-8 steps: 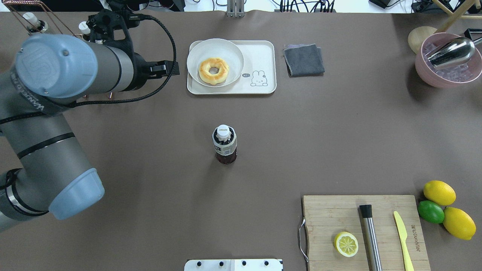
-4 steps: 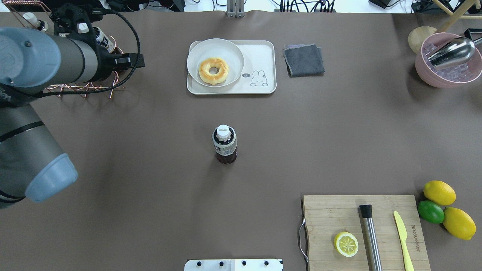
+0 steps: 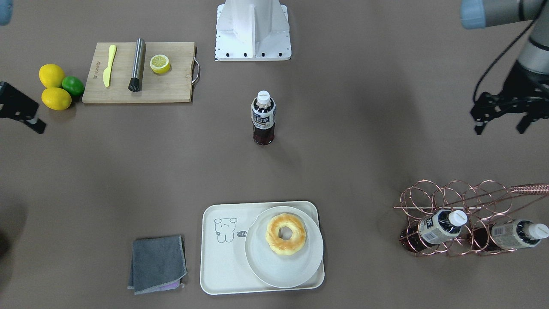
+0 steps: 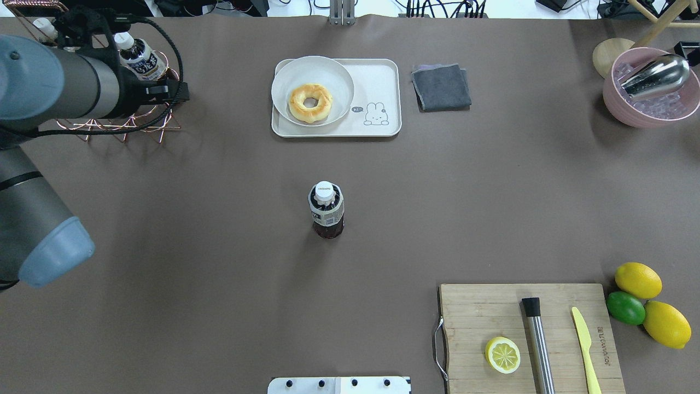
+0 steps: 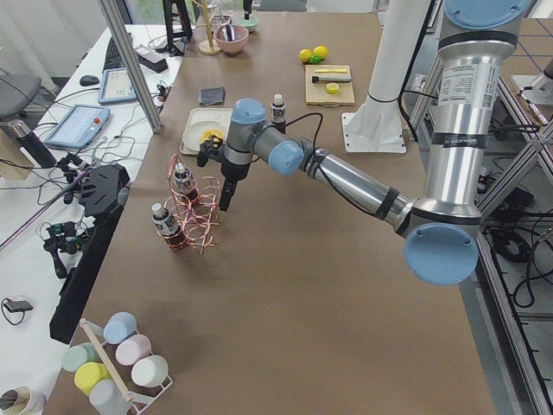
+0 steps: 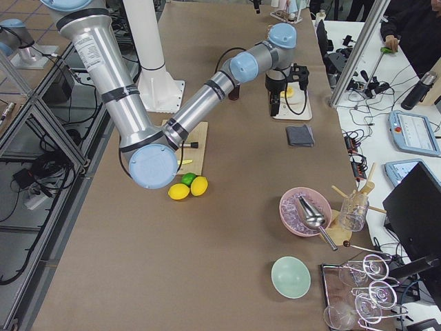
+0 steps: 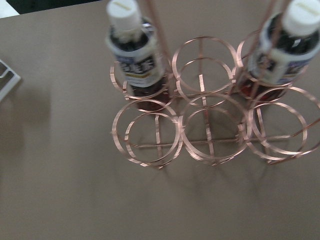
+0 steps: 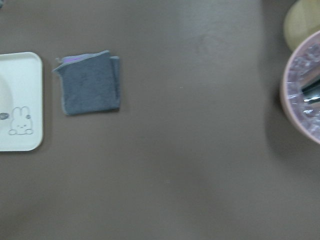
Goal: Place tea on tray
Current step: 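Reach the right gripper down to the standing tea bottle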
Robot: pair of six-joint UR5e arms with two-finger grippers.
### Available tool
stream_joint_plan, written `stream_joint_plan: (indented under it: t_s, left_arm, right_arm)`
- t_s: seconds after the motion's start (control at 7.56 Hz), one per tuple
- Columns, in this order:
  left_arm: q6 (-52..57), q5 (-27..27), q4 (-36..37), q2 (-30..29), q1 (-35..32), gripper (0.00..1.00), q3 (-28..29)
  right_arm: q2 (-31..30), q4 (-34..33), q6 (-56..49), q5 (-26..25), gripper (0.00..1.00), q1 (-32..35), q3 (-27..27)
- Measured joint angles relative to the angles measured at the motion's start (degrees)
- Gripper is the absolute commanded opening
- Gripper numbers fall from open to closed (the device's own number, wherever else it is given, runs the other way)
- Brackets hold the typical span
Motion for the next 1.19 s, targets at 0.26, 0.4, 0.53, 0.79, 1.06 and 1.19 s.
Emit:
stream_joint_plan:
  t_s: [0.26, 0.4, 0.53, 0.79, 1.06, 1.19]
  left_arm:
    - [9.7, -7.2, 0.1, 1.9, -8.8, 0.98, 4.0]
    - [10.8, -10.4, 0.6, 2.1, -11.7, 0.98, 5.4]
    - [11.3, -12.5, 0.9, 2.1, -13.7, 0.98, 6.5]
    - [11.5, -13.9, 1.1, 2.3, -15.2, 0.98, 8.0]
    - [11.5, -14.1, 0.7, 3.3, -15.6, 0.98, 8.4]
    - [11.5, -14.1, 0.6, 3.7, -15.7, 0.98, 8.5]
  right_arm:
    - [6.2, -0.3, 9.4, -4.9, 1.00, -7.9, 0.9]
    - [9.1, -0.3, 12.7, -6.7, 1.00, -11.9, 1.0]
    - [12.3, -0.4, 17.2, -9.1, 1.00, -16.0, 0.9]
    - [17.9, -1.3, 24.2, -14.3, 1.00, -23.0, -0.6]
    - [20.7, -3.8, 25.7, -18.0, 1.00, -27.4, -1.9]
    - [22.5, -5.0, 25.9, -21.3, 1.00, -30.2, -3.2]
